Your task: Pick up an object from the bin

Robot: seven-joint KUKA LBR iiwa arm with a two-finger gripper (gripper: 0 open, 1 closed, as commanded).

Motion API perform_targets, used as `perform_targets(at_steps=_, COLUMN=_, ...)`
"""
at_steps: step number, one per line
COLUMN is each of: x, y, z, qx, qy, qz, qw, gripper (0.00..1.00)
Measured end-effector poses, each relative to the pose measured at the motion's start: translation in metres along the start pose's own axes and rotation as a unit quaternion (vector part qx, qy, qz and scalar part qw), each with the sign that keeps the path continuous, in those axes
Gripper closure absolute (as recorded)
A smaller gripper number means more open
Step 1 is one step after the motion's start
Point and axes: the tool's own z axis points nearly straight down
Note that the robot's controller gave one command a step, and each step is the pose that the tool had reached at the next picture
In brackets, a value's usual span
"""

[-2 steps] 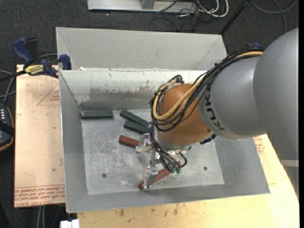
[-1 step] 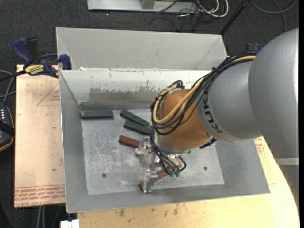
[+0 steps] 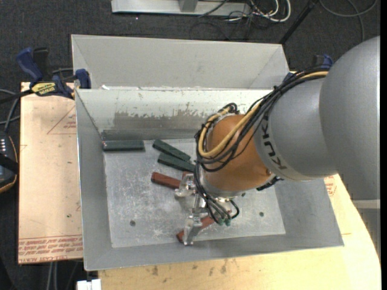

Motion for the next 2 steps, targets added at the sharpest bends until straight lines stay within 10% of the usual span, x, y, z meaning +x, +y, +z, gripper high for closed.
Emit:
perform_targets(at_steps=1, x=-0.024, y=0.036, z=0.003, qx=0.009, qy=0.0083, qz=0.001, qw=0.9999, gripper=0.00)
perform_targets(at_steps=2, x=-0.009, y=0.028, z=-0.008, qx=0.002, qy=0.0058, qz=-0.006, qw=1.0000, gripper=0.00)
